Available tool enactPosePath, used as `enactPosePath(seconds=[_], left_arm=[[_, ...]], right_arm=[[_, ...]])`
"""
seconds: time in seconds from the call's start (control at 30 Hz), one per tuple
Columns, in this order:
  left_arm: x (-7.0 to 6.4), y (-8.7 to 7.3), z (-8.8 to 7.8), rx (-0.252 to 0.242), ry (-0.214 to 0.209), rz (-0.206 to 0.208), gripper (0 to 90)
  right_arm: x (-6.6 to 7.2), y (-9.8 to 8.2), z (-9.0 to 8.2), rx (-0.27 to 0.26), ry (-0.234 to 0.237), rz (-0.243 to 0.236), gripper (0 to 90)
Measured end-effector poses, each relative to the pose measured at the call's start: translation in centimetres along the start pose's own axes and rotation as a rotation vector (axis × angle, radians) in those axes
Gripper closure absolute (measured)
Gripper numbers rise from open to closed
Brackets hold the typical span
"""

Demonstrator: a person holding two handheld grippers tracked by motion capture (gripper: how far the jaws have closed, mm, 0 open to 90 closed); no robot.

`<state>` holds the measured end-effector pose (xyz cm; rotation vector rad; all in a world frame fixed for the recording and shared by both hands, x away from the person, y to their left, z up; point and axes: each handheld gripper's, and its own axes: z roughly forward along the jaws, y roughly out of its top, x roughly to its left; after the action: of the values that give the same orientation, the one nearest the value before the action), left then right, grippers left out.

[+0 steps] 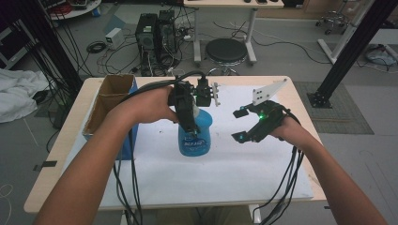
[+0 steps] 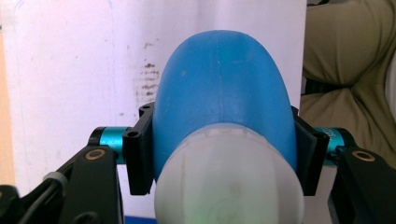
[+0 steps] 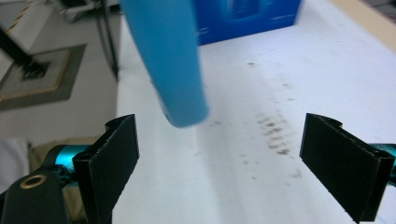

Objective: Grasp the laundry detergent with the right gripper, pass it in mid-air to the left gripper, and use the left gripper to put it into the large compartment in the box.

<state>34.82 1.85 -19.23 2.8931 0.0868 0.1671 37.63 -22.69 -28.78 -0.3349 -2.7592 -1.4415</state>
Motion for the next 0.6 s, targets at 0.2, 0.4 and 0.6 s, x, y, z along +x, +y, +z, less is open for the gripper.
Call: enactPosePath(seconds=[0.2, 0.4, 0.6], left_arm=[[0.5, -0.8, -0.3, 0.011, 0.033, -0.037, 38.0], [1.0, -1.5, -1.1, 0.007, 0.062, -0.082, 38.0], [1.9, -2.6, -2.6, 0.007, 0.099, -0.149, 38.0]], right_arm=[[-0.8, -0.2, -2.0, 0.084, -0.024, 0.107, 0.6], [-1.1, -0.8, -4.0, 0.187, -0.128, 0.108, 0.6], [-1.3, -1.2, -5.8, 0.374, -0.243, 0.116, 0.7]])
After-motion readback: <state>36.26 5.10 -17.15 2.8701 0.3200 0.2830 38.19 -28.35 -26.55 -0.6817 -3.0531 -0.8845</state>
